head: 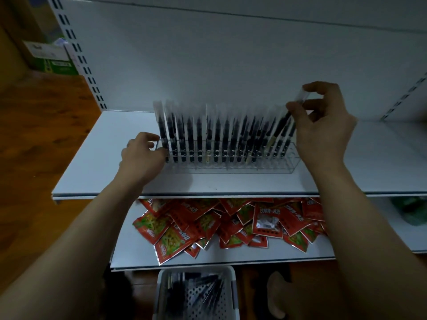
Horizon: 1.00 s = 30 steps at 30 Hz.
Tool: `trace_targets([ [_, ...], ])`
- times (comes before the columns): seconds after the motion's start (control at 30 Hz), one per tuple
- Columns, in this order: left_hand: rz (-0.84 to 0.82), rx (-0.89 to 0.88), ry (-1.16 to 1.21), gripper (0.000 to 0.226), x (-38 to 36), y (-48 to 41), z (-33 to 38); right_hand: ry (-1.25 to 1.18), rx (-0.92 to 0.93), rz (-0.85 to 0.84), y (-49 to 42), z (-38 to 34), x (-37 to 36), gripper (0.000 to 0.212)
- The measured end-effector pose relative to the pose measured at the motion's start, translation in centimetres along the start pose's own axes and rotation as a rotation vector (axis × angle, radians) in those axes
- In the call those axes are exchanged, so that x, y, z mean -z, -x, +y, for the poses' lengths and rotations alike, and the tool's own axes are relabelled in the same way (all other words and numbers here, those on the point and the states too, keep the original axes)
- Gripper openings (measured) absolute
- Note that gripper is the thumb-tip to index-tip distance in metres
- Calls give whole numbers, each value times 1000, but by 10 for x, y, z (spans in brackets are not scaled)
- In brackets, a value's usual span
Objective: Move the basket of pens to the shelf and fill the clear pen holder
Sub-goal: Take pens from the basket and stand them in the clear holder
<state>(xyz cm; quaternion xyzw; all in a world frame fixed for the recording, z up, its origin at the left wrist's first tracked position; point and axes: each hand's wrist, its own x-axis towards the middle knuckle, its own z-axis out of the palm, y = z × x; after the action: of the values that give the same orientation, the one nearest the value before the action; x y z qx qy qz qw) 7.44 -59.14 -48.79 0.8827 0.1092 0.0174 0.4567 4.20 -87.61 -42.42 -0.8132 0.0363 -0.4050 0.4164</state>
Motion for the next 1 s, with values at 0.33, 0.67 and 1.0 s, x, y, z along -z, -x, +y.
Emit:
trace_targets([
  [0.33, 47, 6, 67, 44, 3, 21, -3, 221, -34, -328, 35, 1, 18, 47],
  [0.67, 45, 27, 154, 32, 13, 98, -15, 199, -147, -575, 92, -34, 32, 28],
  [1.0, -238, -3, -107, 12, -8, 139, -72, 291, -283, -1145, 174, -22, -1, 30],
])
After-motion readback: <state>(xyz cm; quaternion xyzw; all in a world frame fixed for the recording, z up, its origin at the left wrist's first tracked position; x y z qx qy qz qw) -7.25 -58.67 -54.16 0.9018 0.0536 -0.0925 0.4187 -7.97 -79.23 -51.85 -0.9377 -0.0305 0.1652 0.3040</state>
